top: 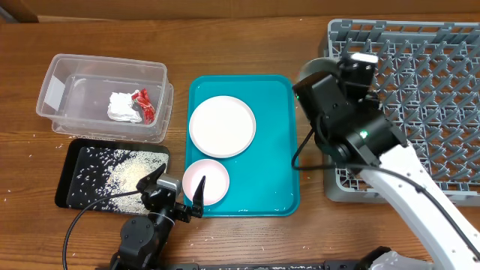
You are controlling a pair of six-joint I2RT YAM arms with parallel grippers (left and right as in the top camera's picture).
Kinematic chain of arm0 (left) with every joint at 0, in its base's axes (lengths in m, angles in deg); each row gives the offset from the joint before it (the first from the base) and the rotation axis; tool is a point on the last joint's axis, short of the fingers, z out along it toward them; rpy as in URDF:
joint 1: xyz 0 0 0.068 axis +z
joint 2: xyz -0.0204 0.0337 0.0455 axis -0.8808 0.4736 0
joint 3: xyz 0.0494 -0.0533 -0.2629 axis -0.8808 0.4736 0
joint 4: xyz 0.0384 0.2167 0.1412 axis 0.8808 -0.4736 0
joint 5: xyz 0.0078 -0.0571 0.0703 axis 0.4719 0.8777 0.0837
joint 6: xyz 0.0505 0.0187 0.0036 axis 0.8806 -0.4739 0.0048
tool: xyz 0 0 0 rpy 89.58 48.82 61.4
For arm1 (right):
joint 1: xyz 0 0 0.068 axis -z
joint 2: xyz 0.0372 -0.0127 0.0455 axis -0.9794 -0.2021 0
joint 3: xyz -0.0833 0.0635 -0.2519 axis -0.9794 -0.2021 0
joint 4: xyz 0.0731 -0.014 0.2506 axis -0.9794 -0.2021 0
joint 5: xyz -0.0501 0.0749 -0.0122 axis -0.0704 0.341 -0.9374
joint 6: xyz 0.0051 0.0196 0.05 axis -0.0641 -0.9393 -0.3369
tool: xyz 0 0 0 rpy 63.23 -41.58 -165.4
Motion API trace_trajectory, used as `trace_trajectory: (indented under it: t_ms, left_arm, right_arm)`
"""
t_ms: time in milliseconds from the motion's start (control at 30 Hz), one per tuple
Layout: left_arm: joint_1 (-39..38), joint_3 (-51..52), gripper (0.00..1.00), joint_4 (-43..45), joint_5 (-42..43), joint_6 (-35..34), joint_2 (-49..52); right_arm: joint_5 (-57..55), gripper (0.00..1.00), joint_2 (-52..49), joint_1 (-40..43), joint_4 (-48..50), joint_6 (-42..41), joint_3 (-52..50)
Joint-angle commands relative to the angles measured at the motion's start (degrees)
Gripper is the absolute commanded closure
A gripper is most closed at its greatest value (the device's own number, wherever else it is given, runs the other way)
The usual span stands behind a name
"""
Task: Sort waste into correct bins and load items into the dishwasher
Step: 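Grip the rim of the pale grey bowl with the right gripper, then carry the grey bowl right and set it tilted in the rack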
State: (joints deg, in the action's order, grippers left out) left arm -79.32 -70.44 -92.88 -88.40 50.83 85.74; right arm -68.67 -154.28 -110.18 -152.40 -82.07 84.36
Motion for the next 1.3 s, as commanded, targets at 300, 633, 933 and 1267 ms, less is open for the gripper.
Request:
trace_trajectory:
  t_ms: [300, 633, 933, 1267]
  left_arm:
    - [0.31, 0.35, 0.0, 0.35, 0.15, 0.68, -0.61]
    - [0.31, 0.35, 0.0, 0.35, 0.15, 0.68, -0.61]
    - [0.31, 0.35, 0.0, 0.35, 0.15, 0.68, -0.61]
    - [0.31, 0.35, 0.0, 0.35, 0.15, 0.68, -0.61]
  right_arm:
    - [-16.61, 0.96, -13.66, 9.77, -2.54, 9.29, 0.0]
    - [-10.43, 0.96, -15.72, 7.85, -5.53, 7.58, -0.04]
    - [-14.91, 0.96, -15.74, 10.86, -16.0, 0.68, -0.04]
    - [-11.93, 0.96, -17.66, 10.95, -21.99, -12.98, -0.94]
